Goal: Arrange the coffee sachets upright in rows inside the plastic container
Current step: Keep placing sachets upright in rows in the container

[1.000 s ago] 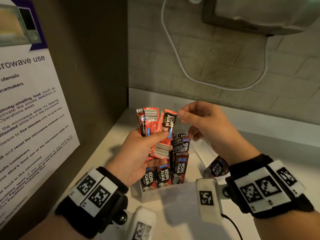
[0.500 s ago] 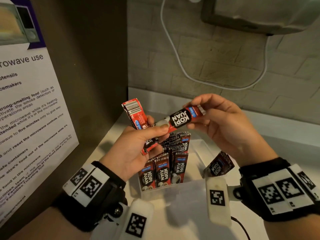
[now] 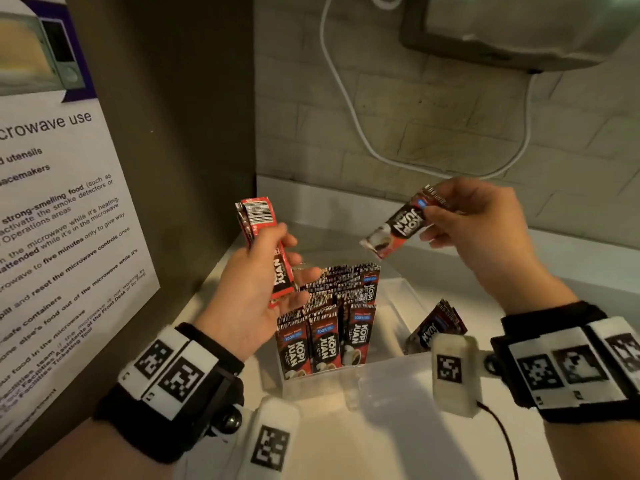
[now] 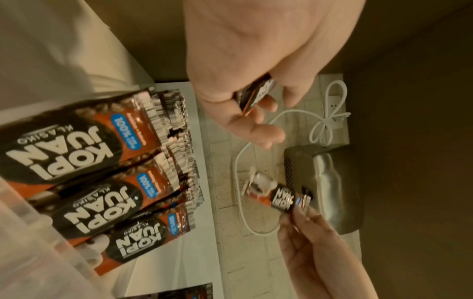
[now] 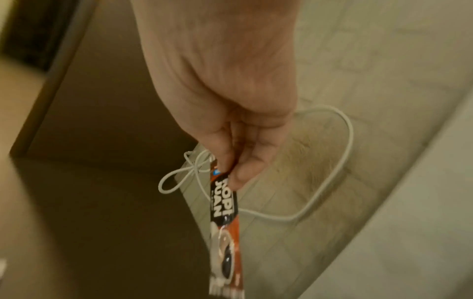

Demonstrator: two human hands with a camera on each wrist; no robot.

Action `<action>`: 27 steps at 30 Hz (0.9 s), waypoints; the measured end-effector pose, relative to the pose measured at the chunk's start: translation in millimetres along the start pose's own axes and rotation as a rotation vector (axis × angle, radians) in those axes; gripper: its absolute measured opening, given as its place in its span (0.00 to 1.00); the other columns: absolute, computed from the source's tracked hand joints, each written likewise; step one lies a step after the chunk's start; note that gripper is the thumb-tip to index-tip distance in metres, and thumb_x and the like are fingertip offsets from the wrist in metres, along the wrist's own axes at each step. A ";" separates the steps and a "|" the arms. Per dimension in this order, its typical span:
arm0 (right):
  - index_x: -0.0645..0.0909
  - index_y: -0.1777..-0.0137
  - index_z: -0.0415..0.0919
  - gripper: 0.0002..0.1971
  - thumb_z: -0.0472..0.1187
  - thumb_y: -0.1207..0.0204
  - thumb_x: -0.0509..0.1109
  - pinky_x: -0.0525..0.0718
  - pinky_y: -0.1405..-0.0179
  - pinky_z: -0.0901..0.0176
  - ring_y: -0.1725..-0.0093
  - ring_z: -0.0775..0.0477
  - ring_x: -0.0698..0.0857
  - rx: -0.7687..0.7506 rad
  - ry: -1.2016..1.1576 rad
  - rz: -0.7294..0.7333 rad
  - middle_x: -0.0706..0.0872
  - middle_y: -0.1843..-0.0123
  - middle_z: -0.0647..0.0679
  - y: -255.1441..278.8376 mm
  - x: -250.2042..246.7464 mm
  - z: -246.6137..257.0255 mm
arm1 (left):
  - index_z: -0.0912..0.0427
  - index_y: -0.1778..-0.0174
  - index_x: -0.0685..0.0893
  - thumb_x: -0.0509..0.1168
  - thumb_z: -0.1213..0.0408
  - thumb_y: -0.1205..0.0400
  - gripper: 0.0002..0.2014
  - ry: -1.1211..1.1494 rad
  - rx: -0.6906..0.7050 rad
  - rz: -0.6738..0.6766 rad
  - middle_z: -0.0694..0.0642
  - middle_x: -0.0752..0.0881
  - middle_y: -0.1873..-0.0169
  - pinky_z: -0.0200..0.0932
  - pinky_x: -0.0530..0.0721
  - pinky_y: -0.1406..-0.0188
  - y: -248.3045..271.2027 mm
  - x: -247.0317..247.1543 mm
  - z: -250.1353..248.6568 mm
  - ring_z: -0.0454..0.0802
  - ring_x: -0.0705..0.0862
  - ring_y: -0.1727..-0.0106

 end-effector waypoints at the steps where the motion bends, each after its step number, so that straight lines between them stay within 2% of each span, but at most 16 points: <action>1: 0.79 0.64 0.49 0.17 0.24 0.27 0.70 0.84 0.75 0.59 0.74 0.47 0.86 -0.030 0.144 0.004 0.87 0.67 0.41 -3.1 -2.1 -1.1 | 0.55 0.59 0.82 0.62 0.49 0.17 0.13 0.000 -0.002 -0.016 0.50 0.83 0.75 0.34 0.76 0.86 -0.7 -3.1 -2.0 0.47 0.87 0.75; 3: 0.80 0.65 0.49 0.15 0.27 0.27 0.72 0.88 0.69 0.49 0.70 0.40 0.88 -0.031 0.348 0.067 0.88 0.66 0.37 -5.1 3.6 -7.0 | 0.55 0.56 0.82 0.59 0.46 0.16 0.17 0.001 0.000 -0.034 0.50 0.84 0.77 0.33 0.74 0.88 -1.2 -6.8 -4.9 0.47 0.86 0.77; 5: 0.81 0.64 0.45 0.11 0.28 0.26 0.72 0.90 0.61 0.42 0.67 0.38 0.89 0.070 0.374 0.175 0.89 0.64 0.36 -2.7 17.8 -24.2 | 0.55 0.53 0.81 0.58 0.45 0.16 0.17 0.002 0.006 -0.047 0.51 0.86 0.76 0.33 0.73 0.89 -1.4 -8.8 -7.5 0.47 0.87 0.77; 8: 0.83 0.63 0.41 0.08 0.30 0.25 0.72 0.90 0.56 0.43 0.63 0.39 0.90 0.225 0.366 0.294 0.89 0.61 0.36 2.5 39.7 -52.8 | 0.55 0.52 0.80 0.59 0.48 0.15 0.14 -0.002 0.008 -0.058 0.51 0.88 0.73 0.33 0.73 0.89 -2.1 -11.6 -10.1 0.48 0.89 0.73; 10: 0.83 0.64 0.41 0.08 0.30 0.25 0.72 0.90 0.54 0.45 0.60 0.38 0.91 0.270 0.388 0.348 0.90 0.61 0.36 4.9 51.1 -65.8 | 0.56 0.51 0.81 0.61 0.50 0.16 0.12 -0.006 0.008 -0.074 0.51 0.89 0.70 0.35 0.74 0.88 -2.7 -15.3 -10.8 0.48 0.89 0.71; 12: 0.83 0.64 0.41 0.09 0.29 0.25 0.71 0.90 0.54 0.46 0.60 0.38 0.90 0.289 0.402 0.379 0.90 0.60 0.34 7.0 59.9 -73.7 | 0.57 0.52 0.82 0.63 0.53 0.17 0.10 0.001 -0.001 -0.095 0.53 0.87 0.67 0.36 0.75 0.88 -2.7 -19.8 -10.6 0.47 0.89 0.71; 17: 0.80 0.66 0.42 0.13 0.24 0.26 0.67 0.88 0.53 0.40 0.60 0.33 0.89 0.260 0.394 0.398 0.89 0.62 0.32 9.7 72.2 -79.8 | 0.59 0.56 0.82 0.63 0.57 0.17 0.09 0.025 -0.016 -0.117 0.52 0.86 0.72 0.36 0.78 0.87 -3.1 -27.3 -9.8 0.47 0.89 0.70; 20: 0.78 0.66 0.41 0.14 0.22 0.27 0.66 0.88 0.57 0.40 0.66 0.38 0.88 0.244 0.378 0.377 0.87 0.67 0.38 8.5 73.2 -82.7 | 0.58 0.55 0.82 0.64 0.57 0.17 0.08 0.022 -0.020 -0.115 0.53 0.86 0.68 0.35 0.78 0.86 -2.7 -27.1 -8.3 0.46 0.88 0.70; 23: 0.77 0.64 0.40 0.12 0.22 0.28 0.68 0.88 0.60 0.40 0.65 0.35 0.88 0.216 0.390 0.359 0.85 0.68 0.41 8.5 73.7 -83.8 | 0.58 0.55 0.82 0.63 0.57 0.17 0.08 0.015 -0.029 -0.100 0.54 0.85 0.66 0.35 0.78 0.86 -2.2 -24.8 -5.5 0.46 0.88 0.70; 27: 0.77 0.61 0.40 0.11 0.23 0.27 0.69 0.89 0.59 0.40 0.66 0.38 0.88 0.209 0.375 0.338 0.82 0.69 0.46 8.5 70.6 -86.0 | 0.59 0.51 0.82 0.64 0.58 0.18 0.08 0.015 -0.056 -0.085 0.55 0.86 0.66 0.36 0.79 0.86 -3.0 -21.1 -0.3 0.46 0.88 0.71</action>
Point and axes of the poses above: each hand's wrist, its own y-axis away from the middle knuckle, its own x-axis out of the palm, z = x × y, the point moved 8 cm from there along -y, towards the middle knuckle
